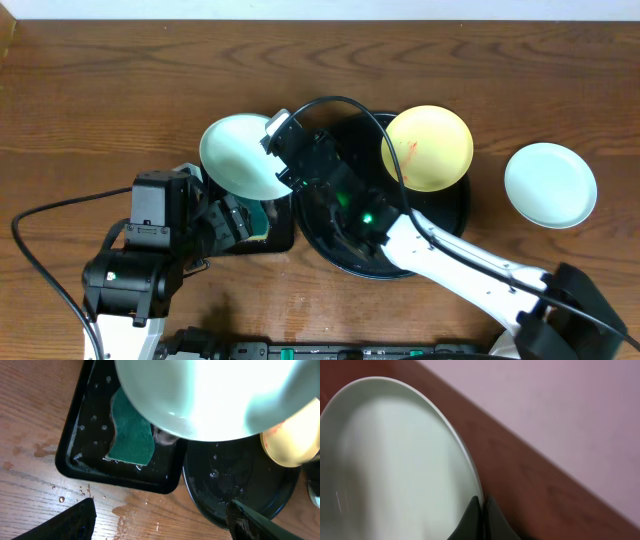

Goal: Clean dirty plates on tray and stack at the side
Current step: 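Lift the second pale green plate with the right gripper and tilt it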

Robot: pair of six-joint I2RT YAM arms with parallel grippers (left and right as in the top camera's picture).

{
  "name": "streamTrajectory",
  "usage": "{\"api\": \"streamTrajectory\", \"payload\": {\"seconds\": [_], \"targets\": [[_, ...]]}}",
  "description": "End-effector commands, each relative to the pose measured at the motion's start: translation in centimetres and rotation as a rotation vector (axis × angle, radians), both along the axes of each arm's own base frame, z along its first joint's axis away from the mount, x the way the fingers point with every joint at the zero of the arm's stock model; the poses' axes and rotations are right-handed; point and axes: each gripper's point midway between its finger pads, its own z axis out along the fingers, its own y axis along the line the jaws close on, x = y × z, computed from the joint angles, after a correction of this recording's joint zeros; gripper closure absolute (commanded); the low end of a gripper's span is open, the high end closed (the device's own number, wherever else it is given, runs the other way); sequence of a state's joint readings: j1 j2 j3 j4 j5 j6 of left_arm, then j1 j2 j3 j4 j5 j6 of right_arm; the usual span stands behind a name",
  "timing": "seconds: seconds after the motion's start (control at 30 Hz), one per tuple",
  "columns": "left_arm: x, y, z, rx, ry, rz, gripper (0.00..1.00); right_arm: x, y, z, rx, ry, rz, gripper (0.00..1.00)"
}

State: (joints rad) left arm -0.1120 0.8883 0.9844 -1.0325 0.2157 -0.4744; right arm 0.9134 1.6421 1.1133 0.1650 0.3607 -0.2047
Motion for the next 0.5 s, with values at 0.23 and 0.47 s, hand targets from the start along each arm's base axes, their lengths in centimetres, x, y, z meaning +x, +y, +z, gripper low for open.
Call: {"api": "streamTrajectory", "payload": {"seconds": [0.23,0.47], "targets": [[0.2,-0.1,0.8,-0.012,-0.017,0.004,0.16,-1.7,-1.0,7.1,-0.042,-0.195,0.019,0.99],[0.2,-0.1,0.8,-0.012,-0.017,0.004,0.16,-2.1,-0.7,7.3,-0.125,-0.252,0.040,0.99]]}}
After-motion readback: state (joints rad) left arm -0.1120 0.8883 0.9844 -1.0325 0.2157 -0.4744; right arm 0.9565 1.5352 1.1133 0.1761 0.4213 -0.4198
